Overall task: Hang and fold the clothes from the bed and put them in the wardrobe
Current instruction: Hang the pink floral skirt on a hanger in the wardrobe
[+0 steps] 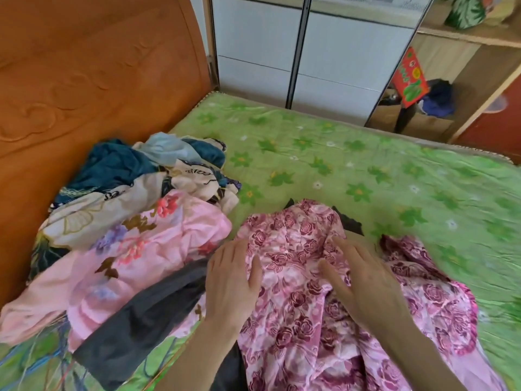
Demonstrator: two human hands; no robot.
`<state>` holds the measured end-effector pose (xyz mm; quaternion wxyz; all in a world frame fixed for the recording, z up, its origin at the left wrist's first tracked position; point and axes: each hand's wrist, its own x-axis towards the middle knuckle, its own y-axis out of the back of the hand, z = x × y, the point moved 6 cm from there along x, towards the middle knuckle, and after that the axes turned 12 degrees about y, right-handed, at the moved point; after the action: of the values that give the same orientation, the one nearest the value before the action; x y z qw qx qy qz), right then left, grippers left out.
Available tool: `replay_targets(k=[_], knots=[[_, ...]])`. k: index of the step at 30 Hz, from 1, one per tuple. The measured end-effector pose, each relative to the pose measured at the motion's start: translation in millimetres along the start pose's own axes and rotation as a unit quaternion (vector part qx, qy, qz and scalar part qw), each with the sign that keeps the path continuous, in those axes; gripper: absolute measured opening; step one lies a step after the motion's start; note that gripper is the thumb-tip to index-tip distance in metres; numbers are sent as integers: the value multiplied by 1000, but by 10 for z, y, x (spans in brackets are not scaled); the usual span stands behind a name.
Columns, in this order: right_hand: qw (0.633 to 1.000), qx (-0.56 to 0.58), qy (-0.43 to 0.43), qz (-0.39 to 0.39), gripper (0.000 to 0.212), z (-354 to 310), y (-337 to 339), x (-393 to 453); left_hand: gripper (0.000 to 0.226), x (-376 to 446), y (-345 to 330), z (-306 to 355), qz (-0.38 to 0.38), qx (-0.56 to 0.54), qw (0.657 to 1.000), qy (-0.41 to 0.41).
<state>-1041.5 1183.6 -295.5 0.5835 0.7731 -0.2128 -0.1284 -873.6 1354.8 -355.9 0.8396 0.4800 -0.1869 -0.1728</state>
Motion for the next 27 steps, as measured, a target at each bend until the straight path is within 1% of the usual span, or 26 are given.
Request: replay_targets(k=[2, 4, 8, 10, 12, 14, 15, 18, 20, 22, 24, 27], knots=[[1000, 5, -12, 10, 76, 197, -250, 164, 45, 154, -313, -96, -4, 7, 1000, -1], [1000, 7, -24, 9, 77, 400, -490, 339, 45, 299, -647, -197, -12, 23, 1000, -2], [998, -4, -51, -45, 76, 811, -957, 701, 45, 540, -1238, -383, -39, 56, 998, 1], [997, -12, -61, -51, 78, 994, -1139, 900, 49, 654, -1501, -466, -58, 69, 996, -4], [995, -22, -79, -54, 85, 1203, -1325, 1108, 51, 774, -1754, -559, -76, 79, 994, 1], [993, -17, -102, -58, 90, 1394, -1511, 1286, 49, 894, -1990, -657, -89, 97, 991, 9], [992, -12, -112, -57, 89, 1477, -1591, 1378, 47, 958, -2103, -710, -98, 110, 989, 14], [990, 6, -127, -52, 77, 1723, -1848, 1659, 46, 1145, -2371, -888, -121, 137, 982, 45], [990, 15, -128, -59, 68, 1872, -2021, 1839, 46, 1260, -2496, -990, -127, 153, 978, 65], [989, 23, -127, -76, 64, 1986, -2189, 2011, 49, 1354, -2602, -1075, -134, 170, 972, 87], [986, 29, -137, -89, 66, 2132, -2358, 2118, 52, 1420, -2707, -1131, -150, 169, 967, 117], [978, 23, -185, -97, 82, 2441, -2543, 2184, 54, 1495, -2874, -1183, -186, 117, 961, 170]])
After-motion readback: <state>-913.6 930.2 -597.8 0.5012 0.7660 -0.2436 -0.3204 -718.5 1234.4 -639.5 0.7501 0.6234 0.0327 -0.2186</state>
